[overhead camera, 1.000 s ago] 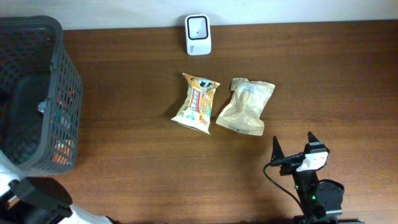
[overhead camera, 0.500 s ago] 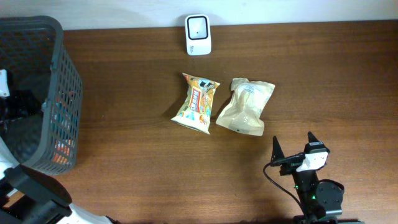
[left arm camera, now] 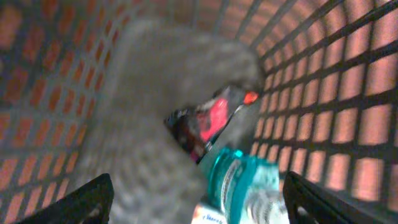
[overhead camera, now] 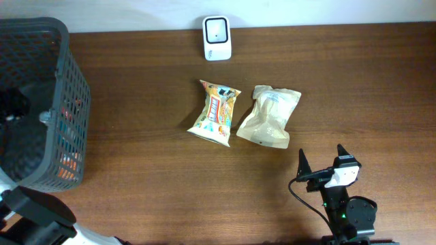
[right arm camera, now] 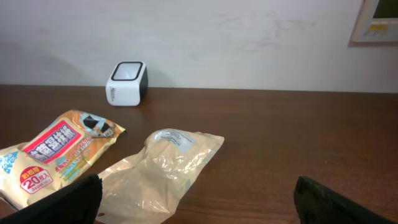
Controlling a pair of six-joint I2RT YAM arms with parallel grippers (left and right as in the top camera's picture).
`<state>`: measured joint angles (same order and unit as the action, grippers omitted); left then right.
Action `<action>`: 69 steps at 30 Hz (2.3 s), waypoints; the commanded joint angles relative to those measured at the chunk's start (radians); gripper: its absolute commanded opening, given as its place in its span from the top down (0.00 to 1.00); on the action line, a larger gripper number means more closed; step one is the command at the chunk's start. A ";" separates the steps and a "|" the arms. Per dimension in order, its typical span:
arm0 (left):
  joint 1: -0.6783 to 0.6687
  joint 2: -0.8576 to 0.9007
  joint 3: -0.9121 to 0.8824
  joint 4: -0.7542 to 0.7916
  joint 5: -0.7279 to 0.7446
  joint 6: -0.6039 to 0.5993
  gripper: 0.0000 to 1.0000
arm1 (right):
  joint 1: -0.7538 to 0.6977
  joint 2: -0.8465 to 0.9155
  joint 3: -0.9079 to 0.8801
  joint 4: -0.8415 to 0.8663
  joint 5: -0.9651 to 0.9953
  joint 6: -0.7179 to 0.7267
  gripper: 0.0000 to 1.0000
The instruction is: Scan the item barcode
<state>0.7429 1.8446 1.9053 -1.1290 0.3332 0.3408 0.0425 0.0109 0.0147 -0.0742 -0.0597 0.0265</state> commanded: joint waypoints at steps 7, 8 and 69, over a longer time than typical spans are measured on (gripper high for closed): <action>0.000 0.027 0.017 -0.095 0.159 0.090 0.16 | -0.005 -0.007 -0.009 0.000 0.012 0.004 0.02; 0.000 0.036 0.014 -0.112 0.177 0.108 0.16 | -0.005 -0.007 -0.009 0.000 0.012 0.004 0.02; -0.177 0.136 -0.095 -0.074 -0.135 0.121 0.48 | -0.005 -0.007 -0.009 0.000 0.012 0.004 0.02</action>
<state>0.5686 1.9732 1.8164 -1.2140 0.1390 0.4671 0.0425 0.0109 0.0147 -0.0742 -0.0597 0.0261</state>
